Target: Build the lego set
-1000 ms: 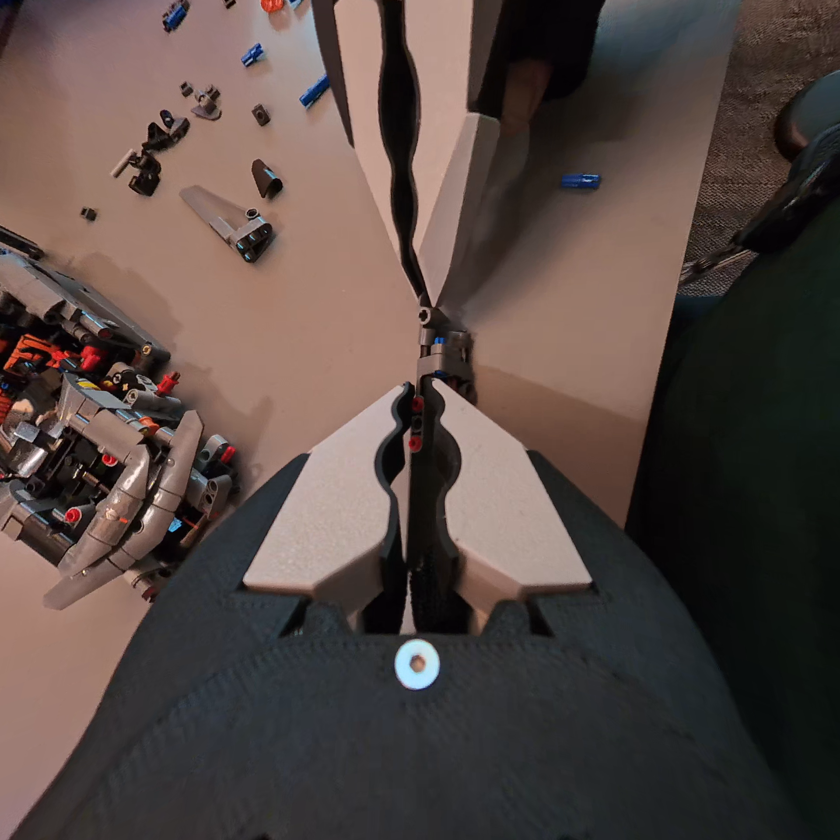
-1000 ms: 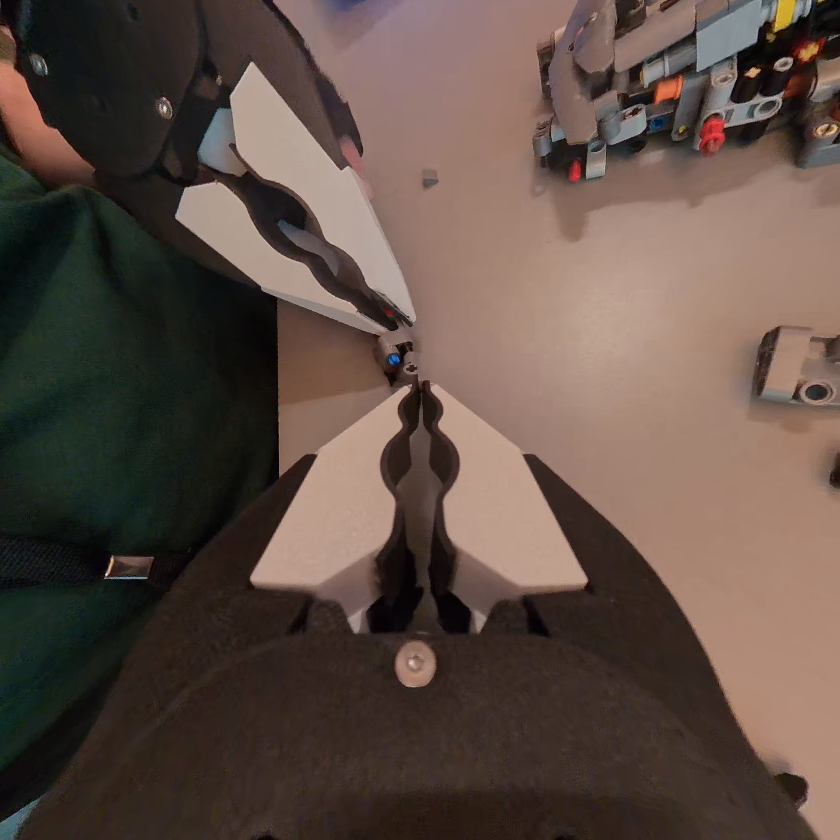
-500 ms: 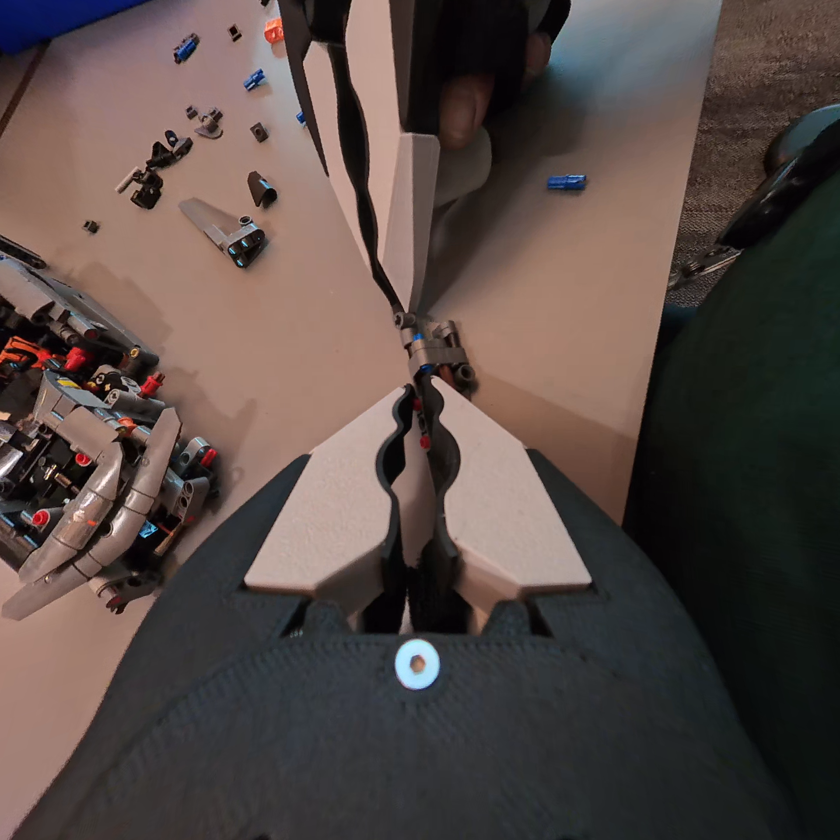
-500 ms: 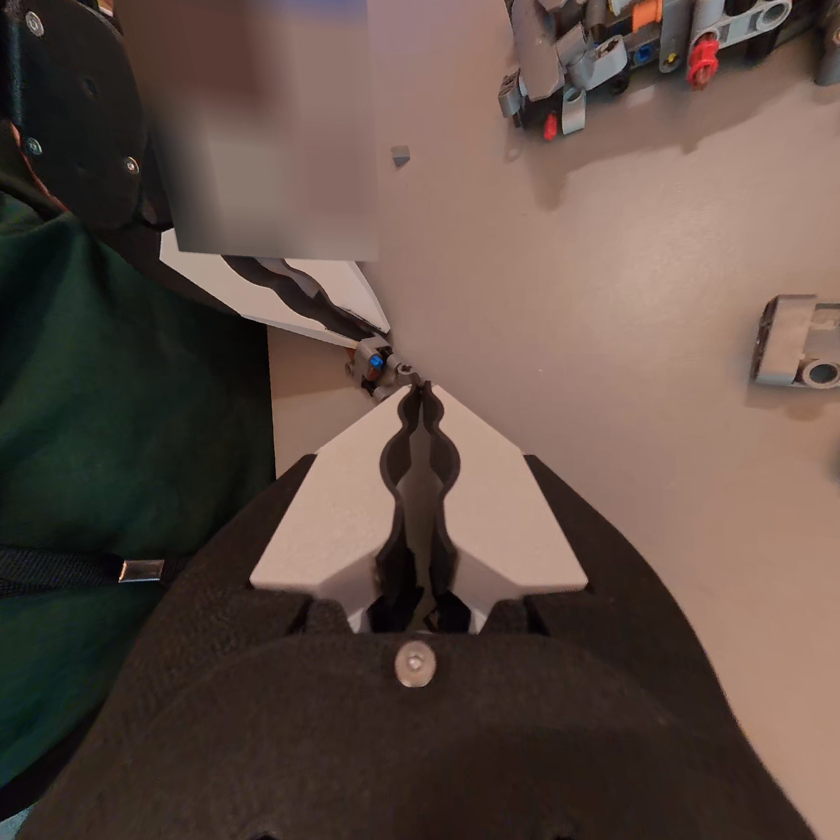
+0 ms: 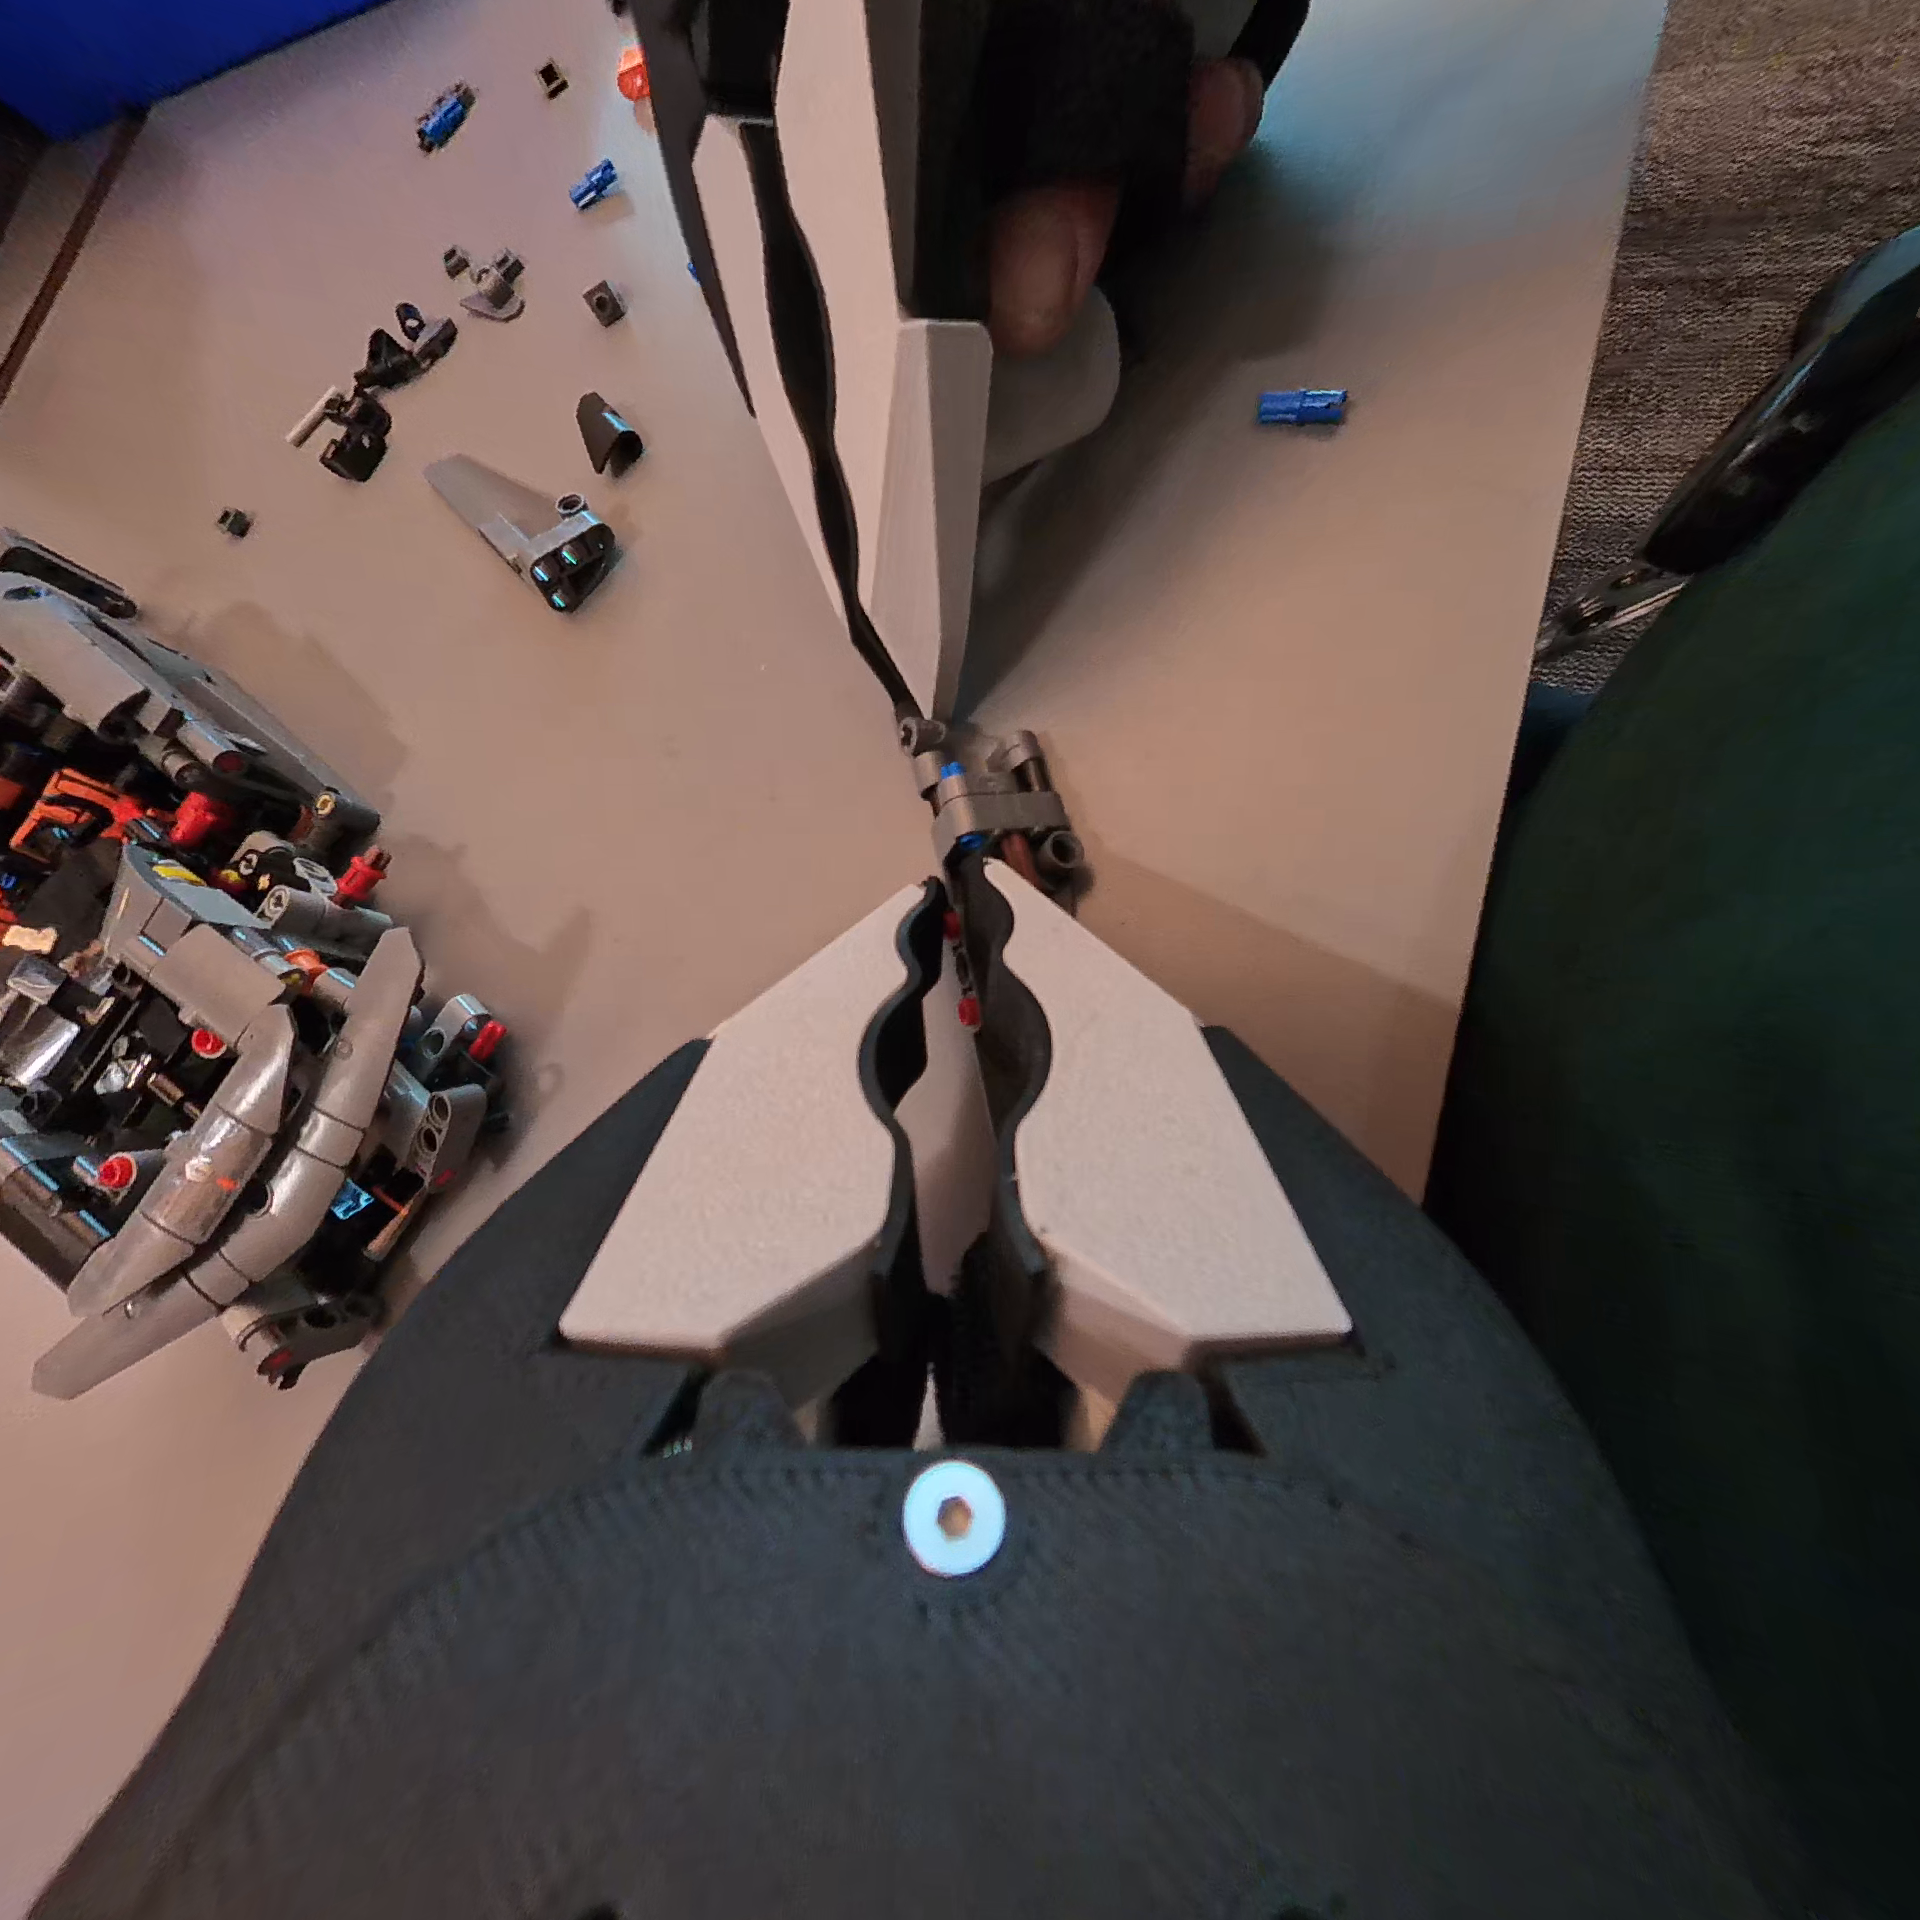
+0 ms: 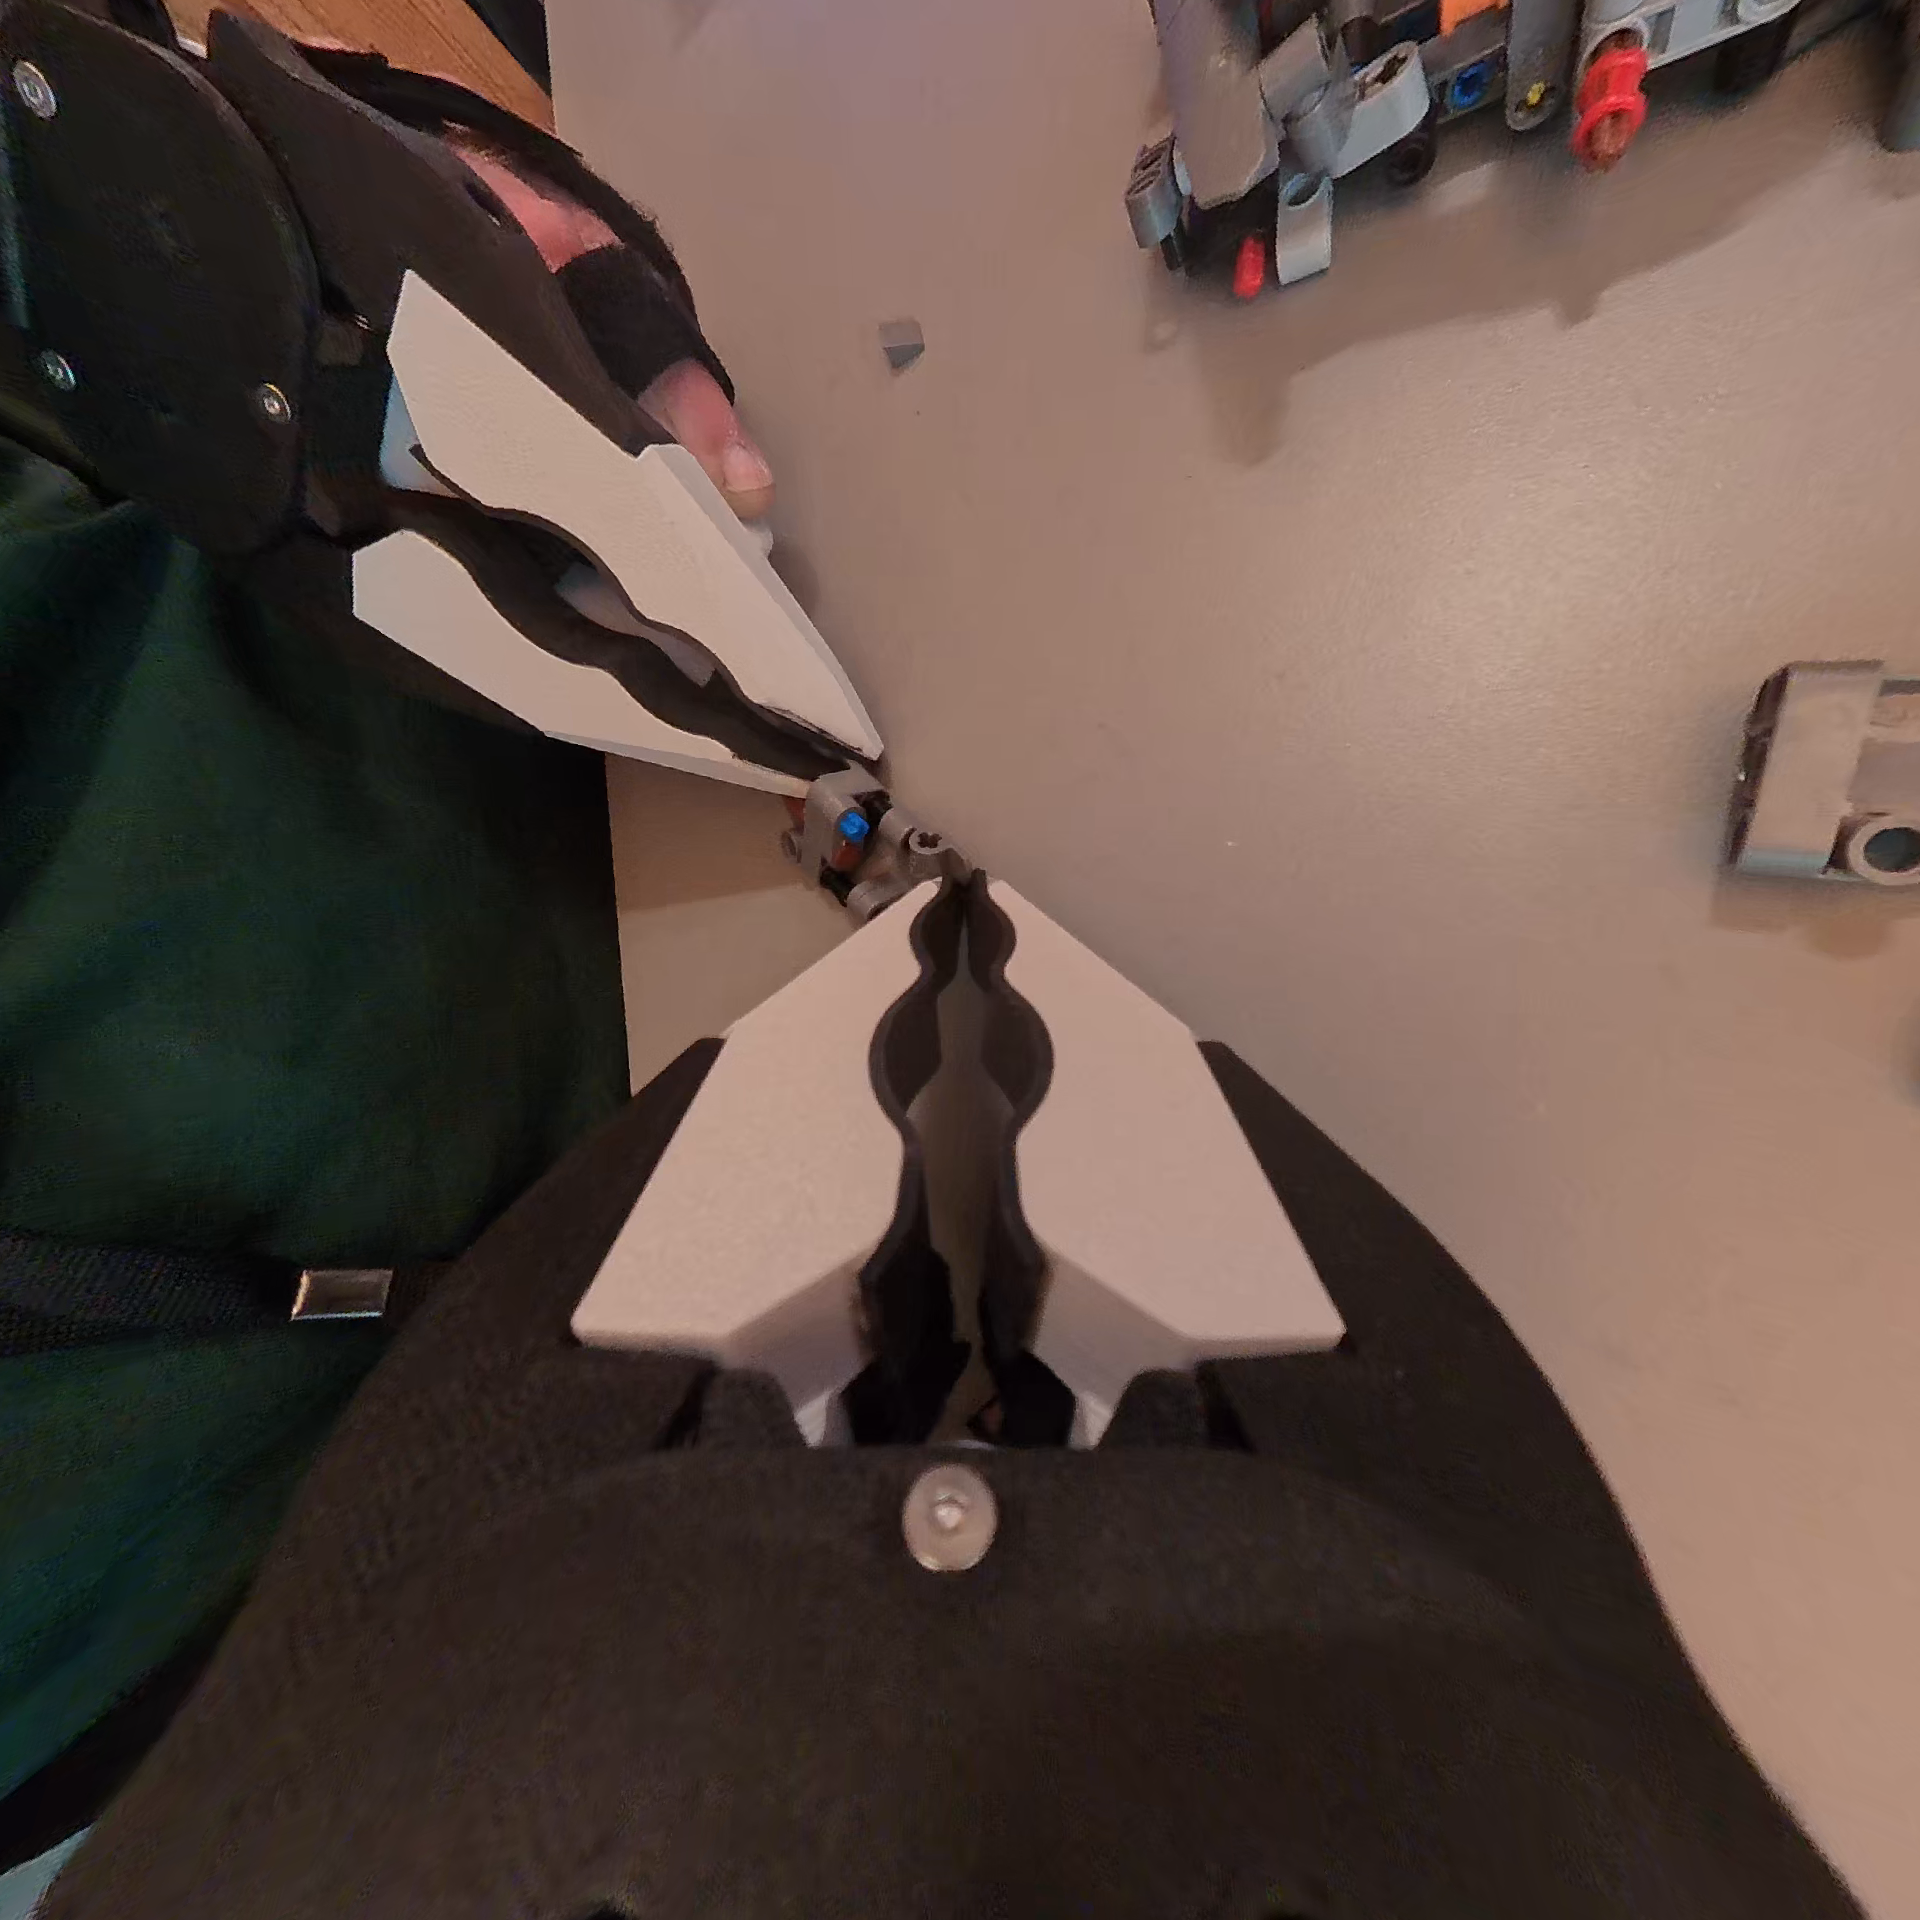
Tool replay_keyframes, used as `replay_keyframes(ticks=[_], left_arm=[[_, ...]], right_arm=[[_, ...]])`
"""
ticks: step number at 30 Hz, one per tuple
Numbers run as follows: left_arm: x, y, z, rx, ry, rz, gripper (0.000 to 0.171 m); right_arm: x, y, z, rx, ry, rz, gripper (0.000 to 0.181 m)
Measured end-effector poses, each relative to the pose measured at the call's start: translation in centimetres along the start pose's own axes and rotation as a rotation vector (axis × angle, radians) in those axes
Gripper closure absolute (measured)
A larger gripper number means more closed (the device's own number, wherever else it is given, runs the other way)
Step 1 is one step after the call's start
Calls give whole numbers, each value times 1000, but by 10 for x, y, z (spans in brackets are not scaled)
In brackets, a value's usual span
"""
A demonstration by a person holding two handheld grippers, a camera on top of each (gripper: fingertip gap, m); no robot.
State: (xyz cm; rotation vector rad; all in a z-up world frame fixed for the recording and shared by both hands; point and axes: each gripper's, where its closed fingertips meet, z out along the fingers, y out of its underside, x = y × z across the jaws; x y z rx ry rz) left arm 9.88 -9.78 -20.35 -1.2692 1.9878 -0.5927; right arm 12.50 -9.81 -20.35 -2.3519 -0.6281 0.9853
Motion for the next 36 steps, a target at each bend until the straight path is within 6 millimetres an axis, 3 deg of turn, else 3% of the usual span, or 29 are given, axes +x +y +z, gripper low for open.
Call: replay_keyframes(ticks=[36], left_arm=[[0,3,0,-11,-2,15,171]], right_arm=[[2,-6,4,-99,-108,-50,181]])
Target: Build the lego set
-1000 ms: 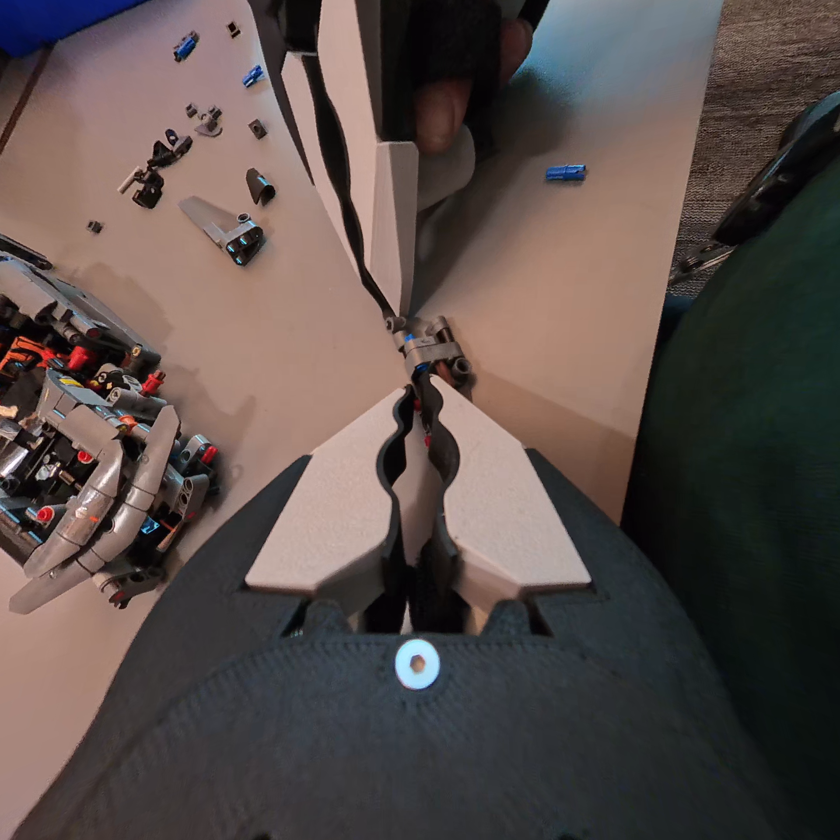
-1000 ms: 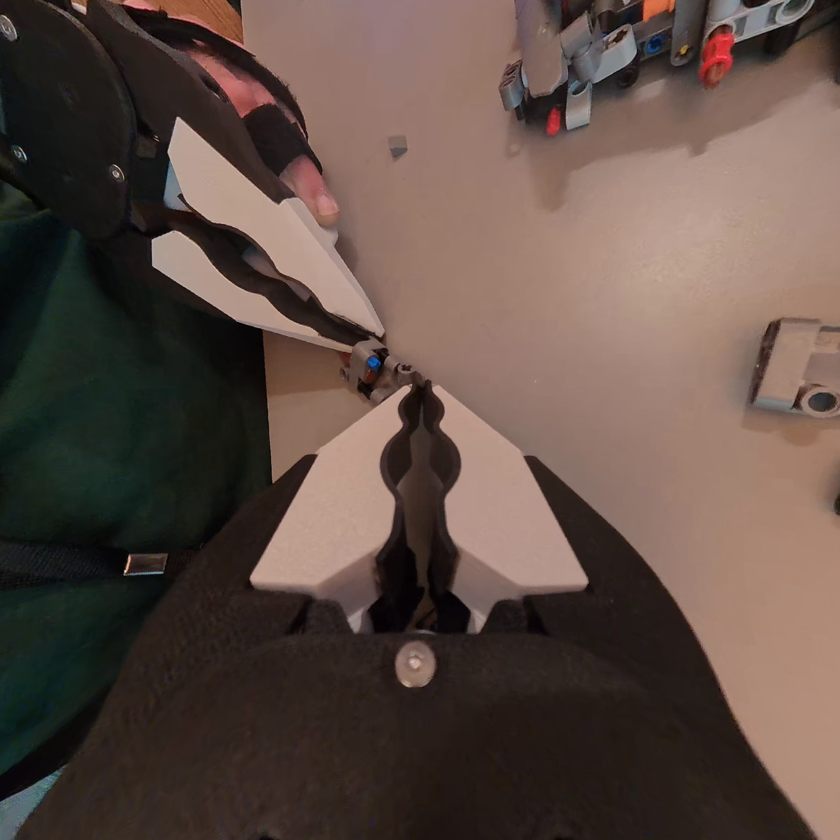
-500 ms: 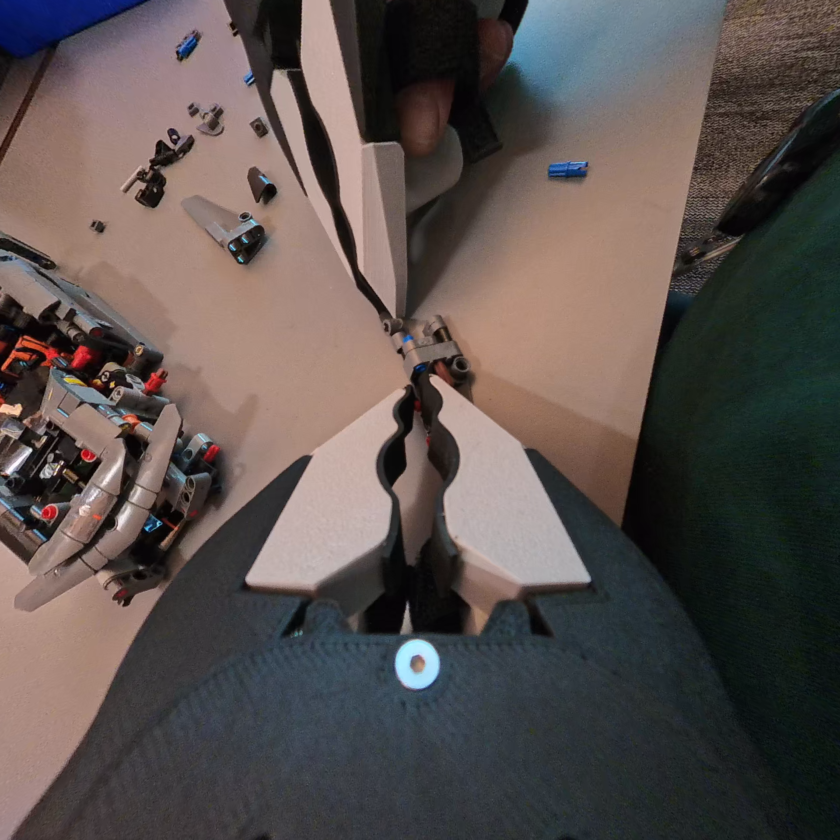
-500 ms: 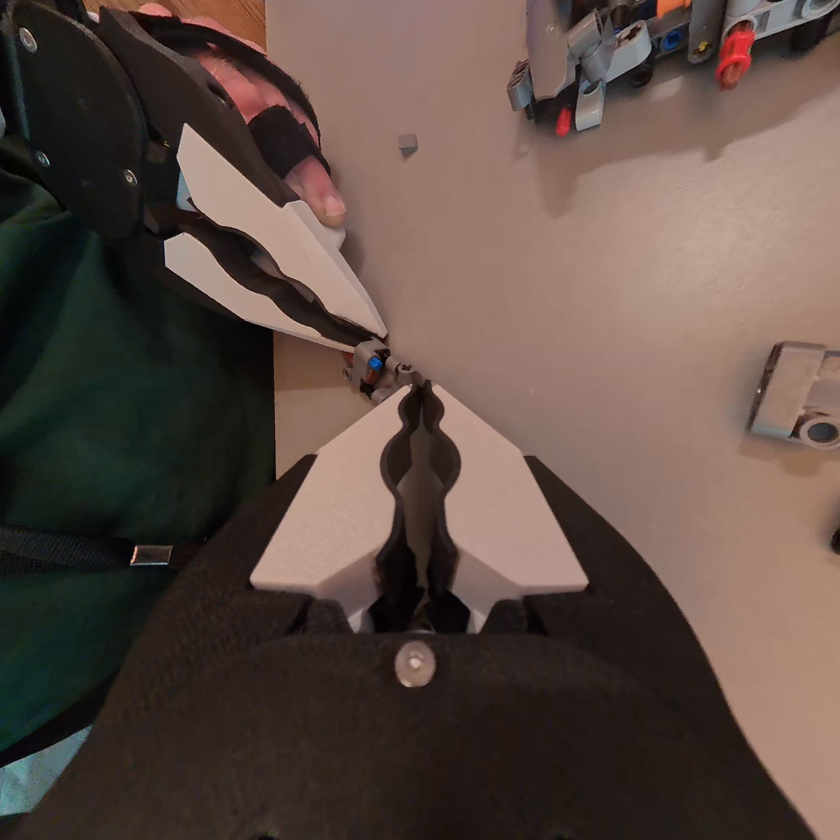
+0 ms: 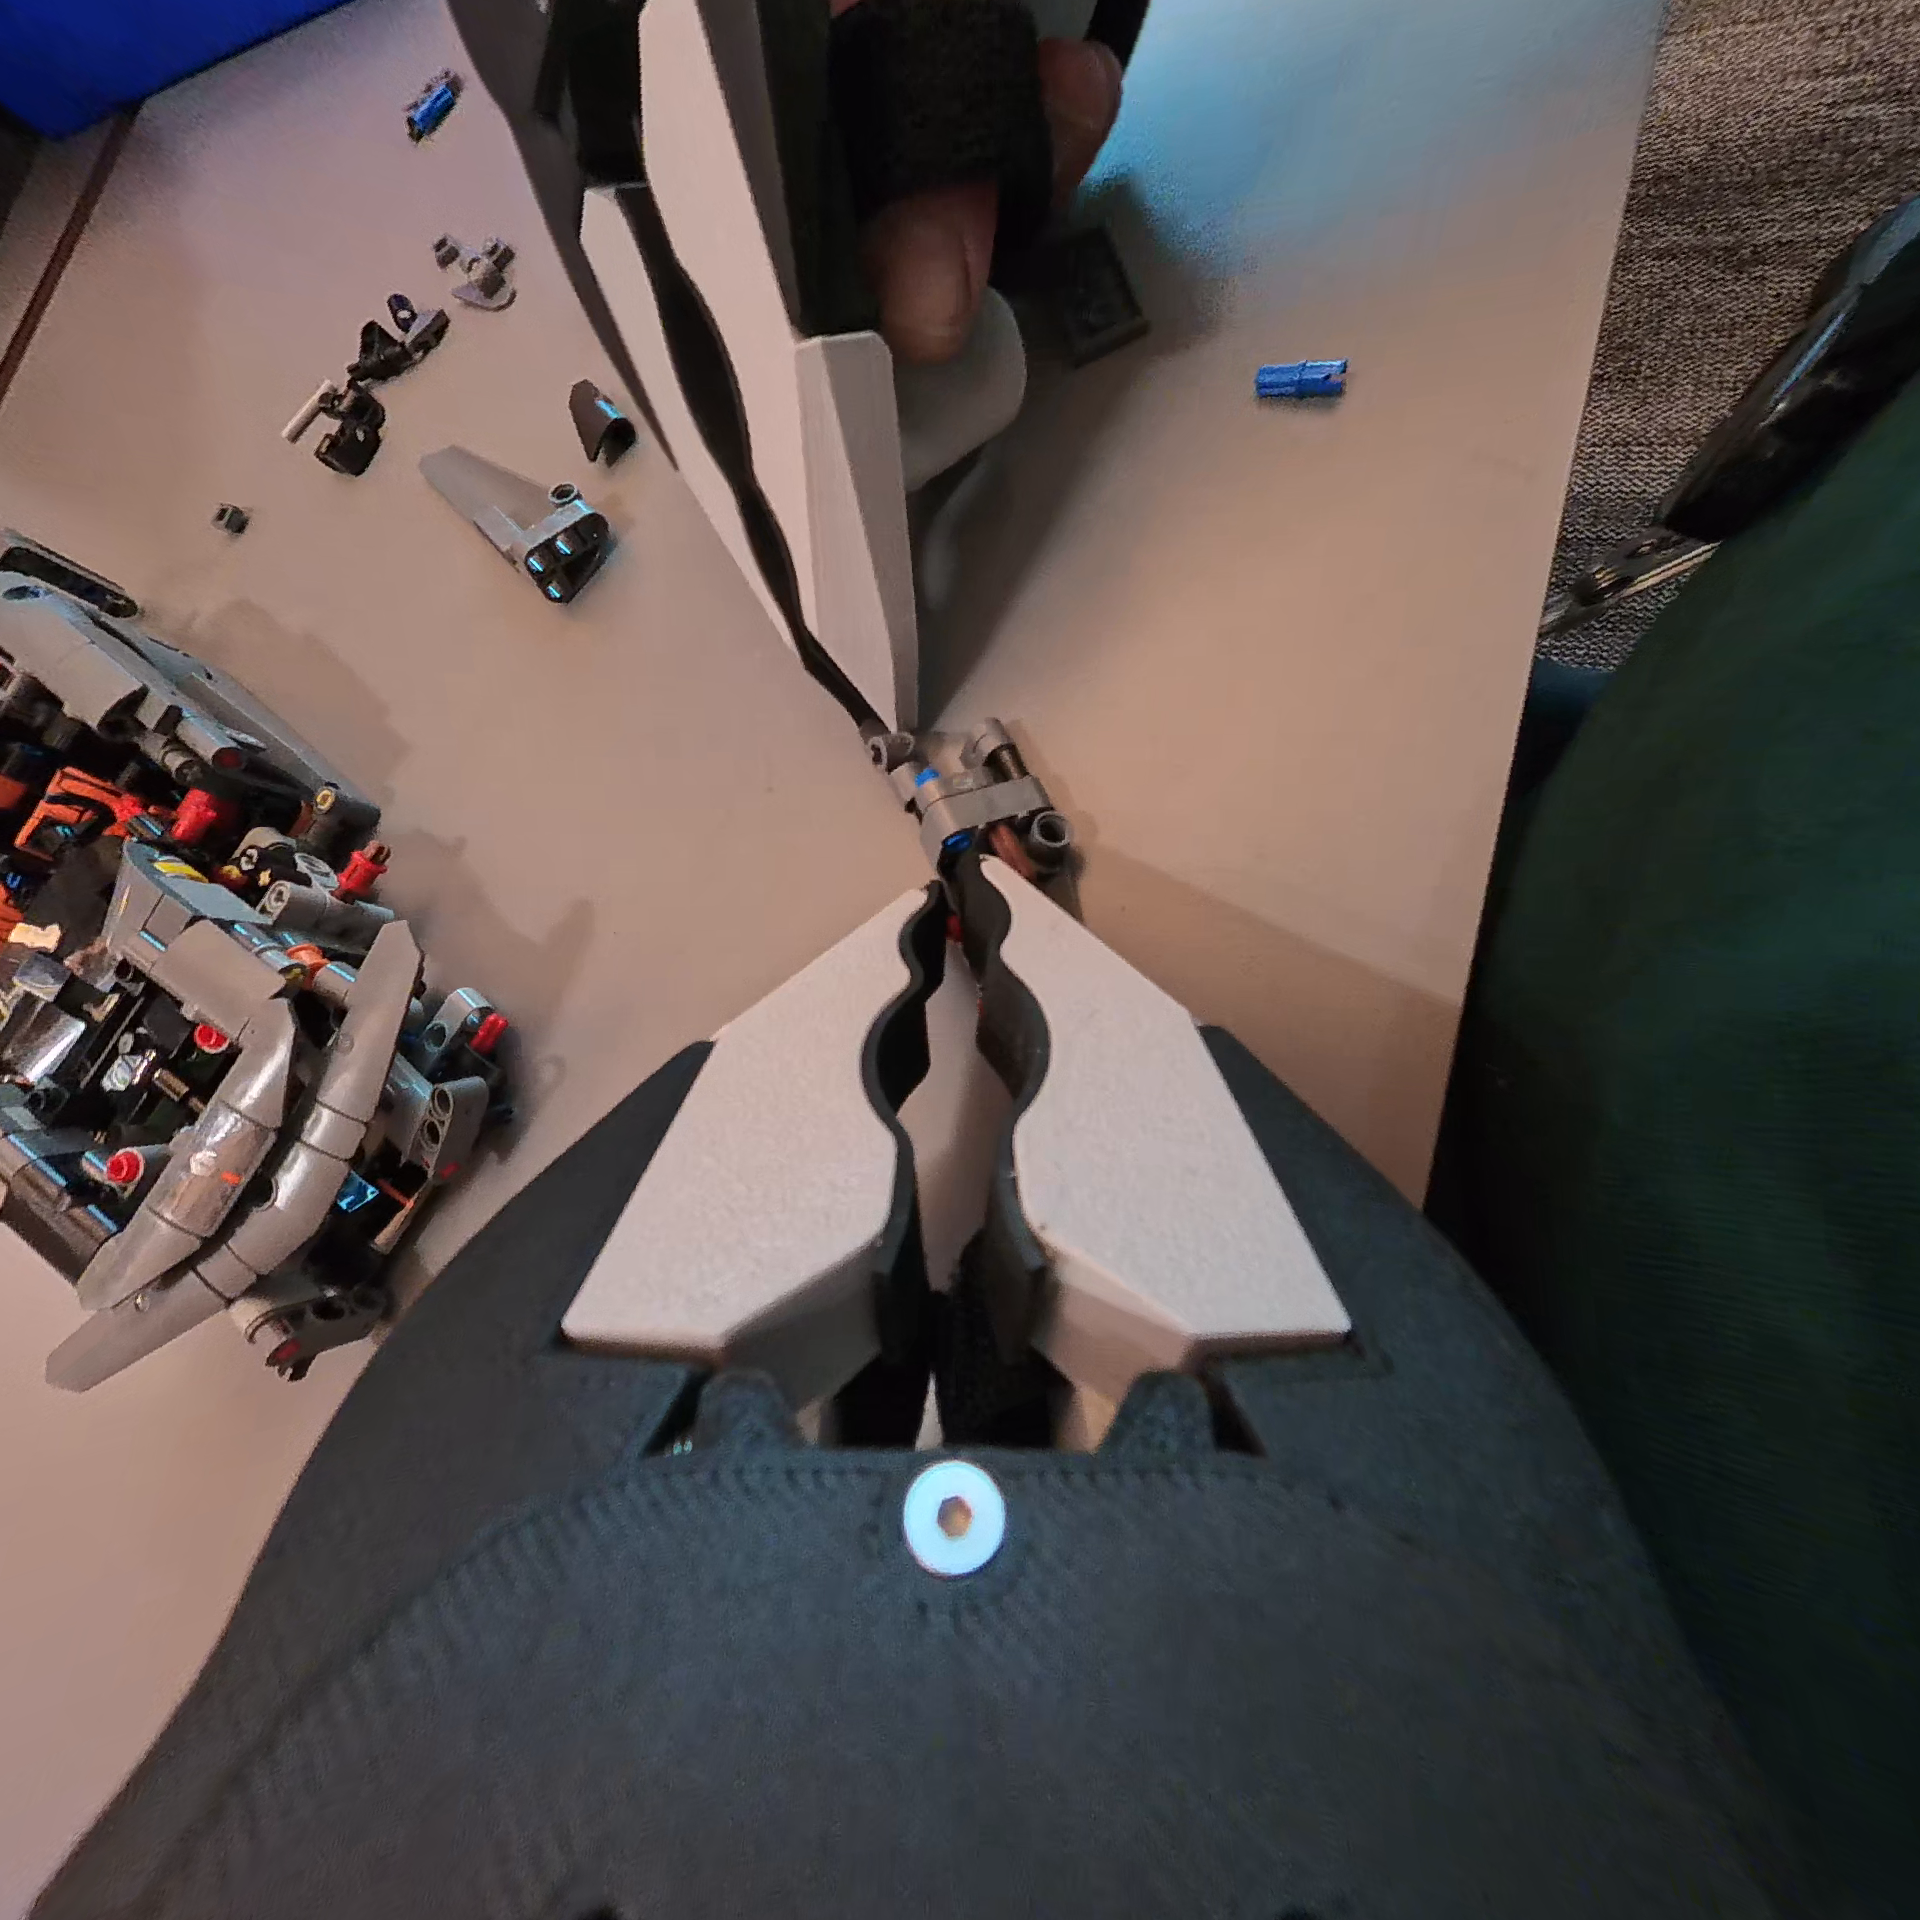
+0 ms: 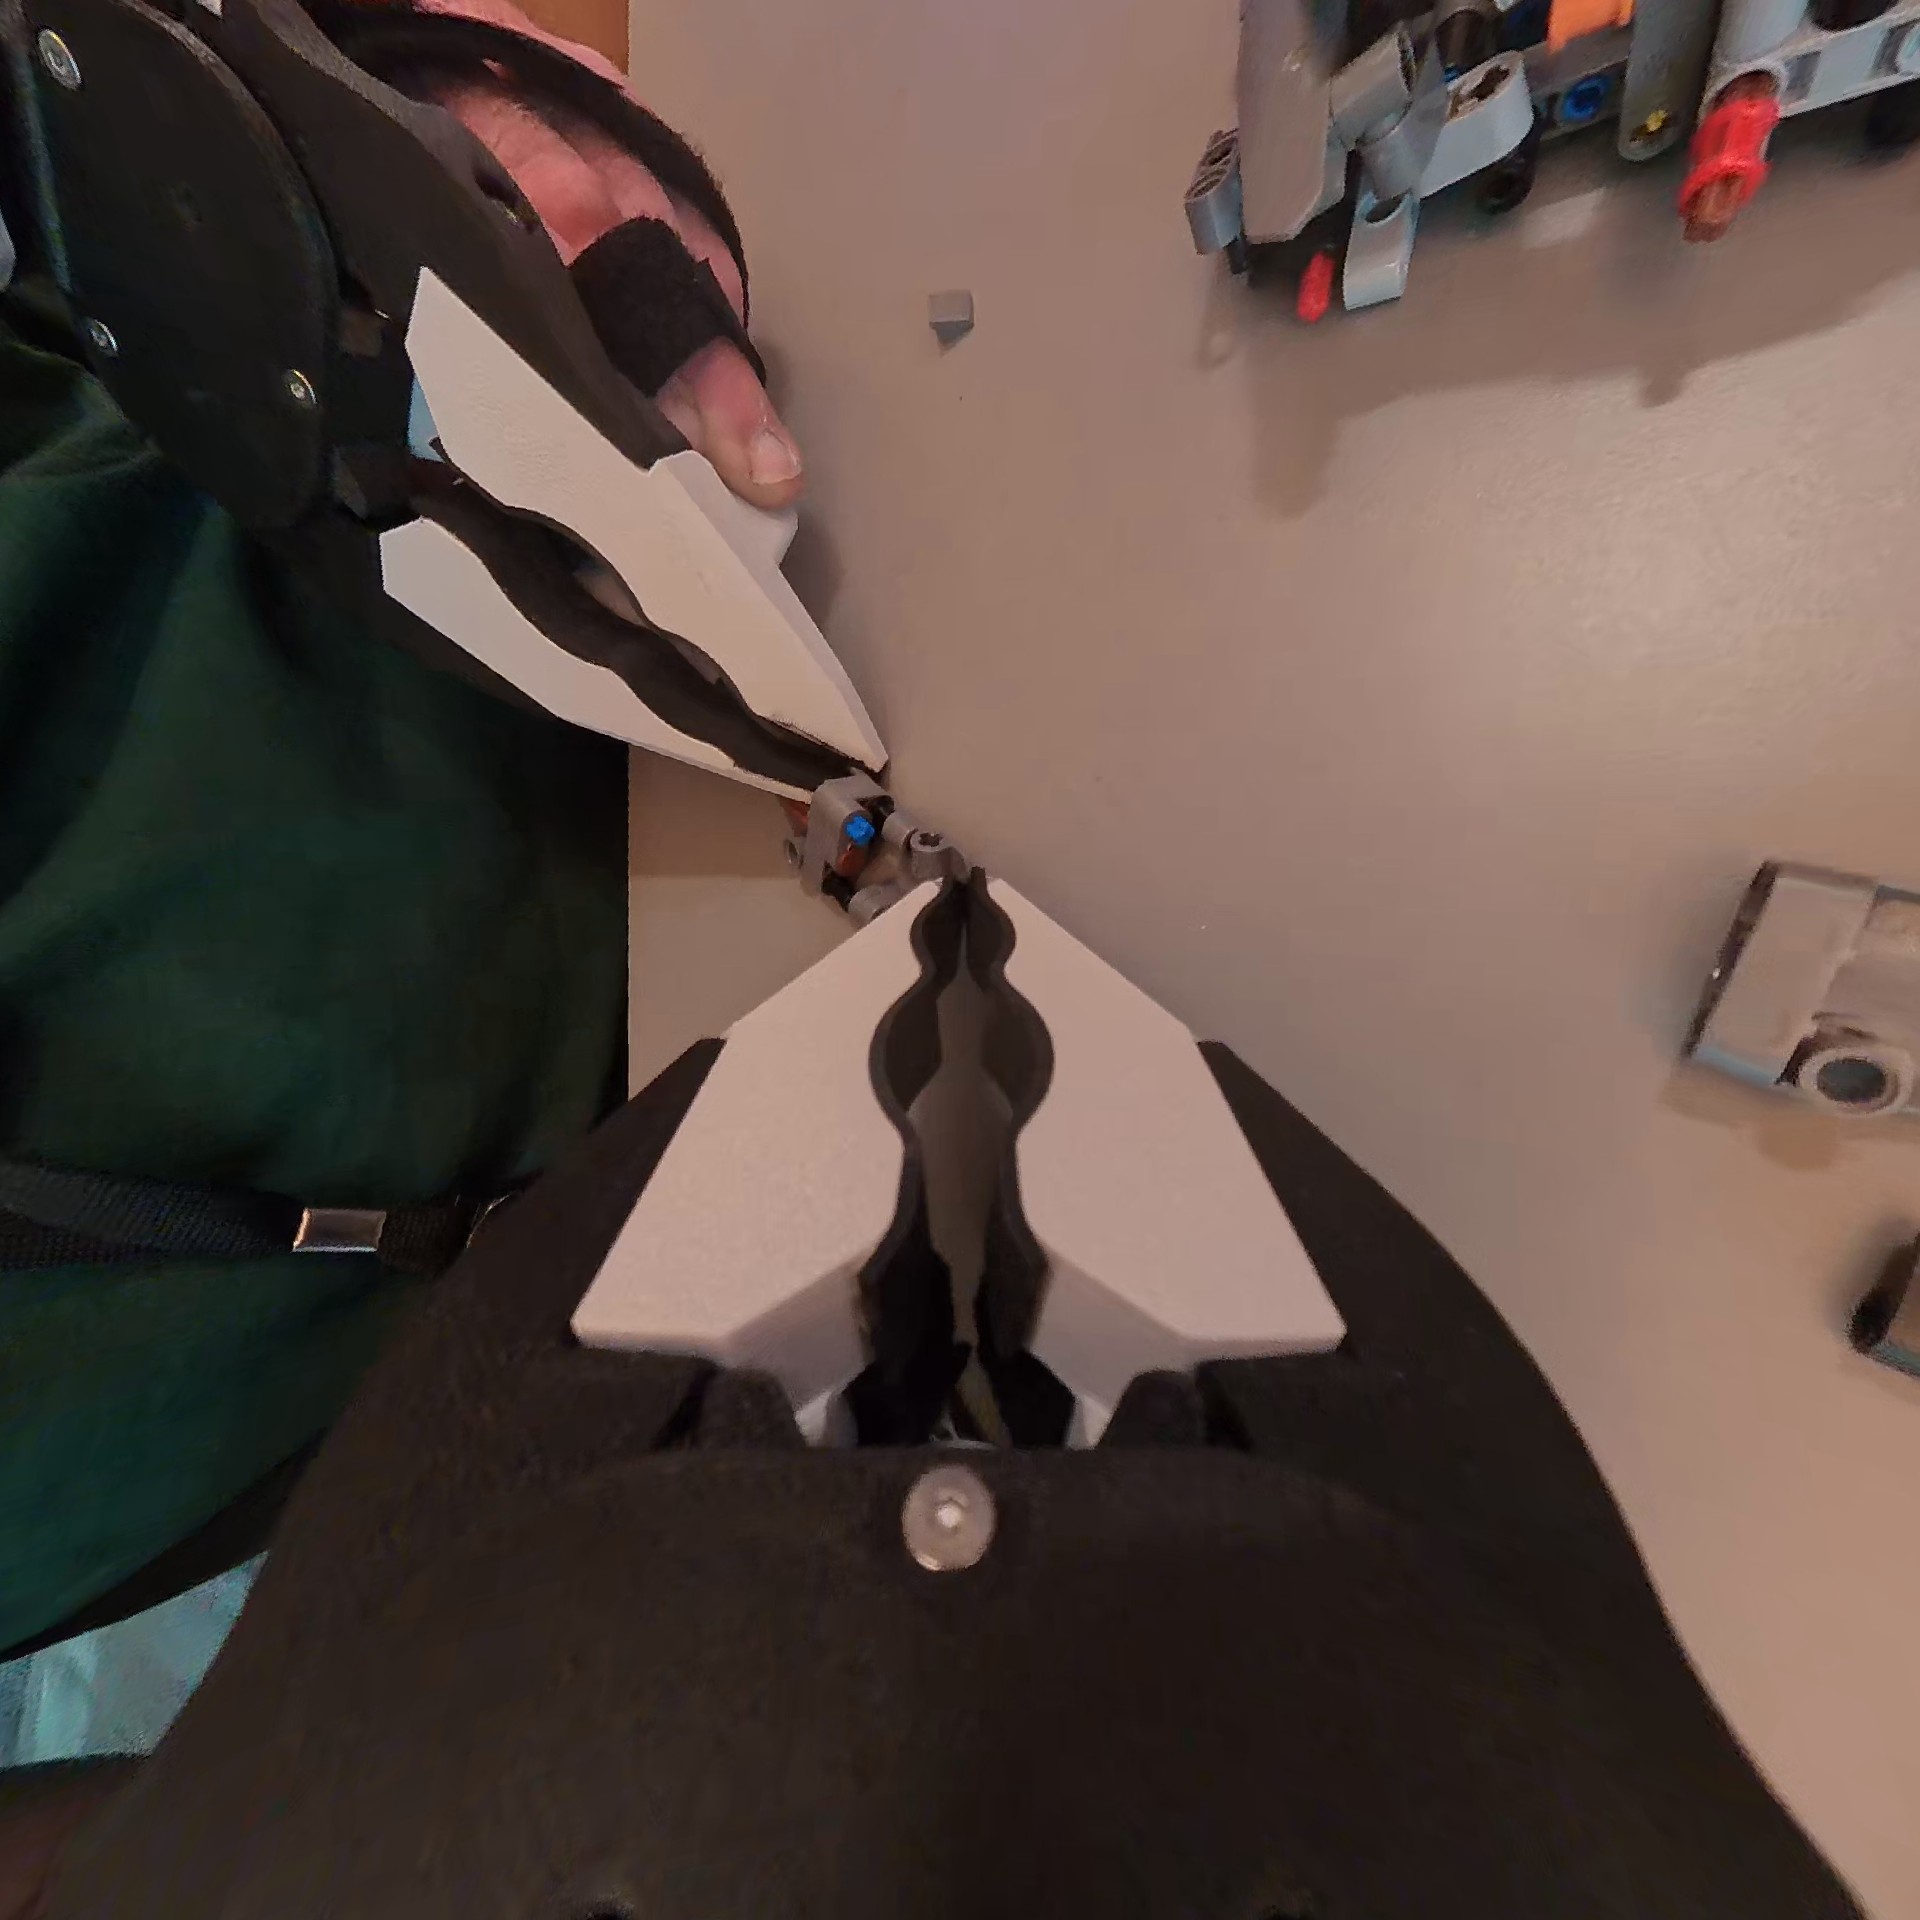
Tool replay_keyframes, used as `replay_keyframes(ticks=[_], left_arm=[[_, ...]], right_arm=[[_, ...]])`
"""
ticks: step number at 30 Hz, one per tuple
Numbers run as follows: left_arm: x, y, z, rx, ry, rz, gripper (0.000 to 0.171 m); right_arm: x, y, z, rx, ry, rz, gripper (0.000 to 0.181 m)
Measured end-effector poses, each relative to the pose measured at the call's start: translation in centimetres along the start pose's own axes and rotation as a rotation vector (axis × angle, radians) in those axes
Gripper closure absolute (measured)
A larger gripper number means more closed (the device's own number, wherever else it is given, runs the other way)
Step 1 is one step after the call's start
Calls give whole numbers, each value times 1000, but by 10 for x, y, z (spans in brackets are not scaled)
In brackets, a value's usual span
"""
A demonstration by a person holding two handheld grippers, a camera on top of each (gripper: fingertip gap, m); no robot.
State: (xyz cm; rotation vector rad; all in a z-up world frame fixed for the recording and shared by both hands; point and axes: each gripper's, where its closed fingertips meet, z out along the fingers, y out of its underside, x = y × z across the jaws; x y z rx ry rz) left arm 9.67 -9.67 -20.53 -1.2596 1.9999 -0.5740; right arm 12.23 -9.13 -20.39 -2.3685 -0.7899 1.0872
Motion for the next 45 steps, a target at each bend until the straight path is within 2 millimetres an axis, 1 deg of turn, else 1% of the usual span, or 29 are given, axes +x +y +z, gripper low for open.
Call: replay_keyframes(ticks=[3,6,9,13,16,22,30,32,33,35,38,41,44,45], left_arm=[[0,0,0,-1,-2,1,171],[0,0,0,-2,2,-4,171],[-1,0,0,1,5,-10,171],[-1,0,0,3,6,-13,171],[-1,0,0,4,4,-13,171],[-3,0,1,6,28,-31,171],[-3,0,2,8,87,-35,171],[-3,0,2,6,102,-41,171],[-3,0,2,5,108,-37,171],[-3,0,2,3,125,-32,171],[-4,1,2,-2,154,-20,171],[-4,1,3,-8,176,-10,171],[-4,1,3,-11,187,-6,171],[-5,1,3,-12,185,-4,171]], right_arm=[[0,-1,0,-11,-13,-4,181],[0,-1,1,-8,10,9,181],[0,-1,0,19,17,39,181],[0,0,0,33,61,31,181],[-1,1,0,56,50,60,181],[2,-2,-2,76,87,16,180],[-3,0,-3,49,83,-63,166],[-2,0,-5,49,91,-89,165],[-2,1,-5,47,96,-110,161],[-6,-2,-8,54,109,-202,150],[-8,0,-9,12,154,-341,142],[-15,2,-3,-15,133,-435,145],[-9,6,2,-59,155,-460,156],[-10,4,4,-51,144,-462,161]])
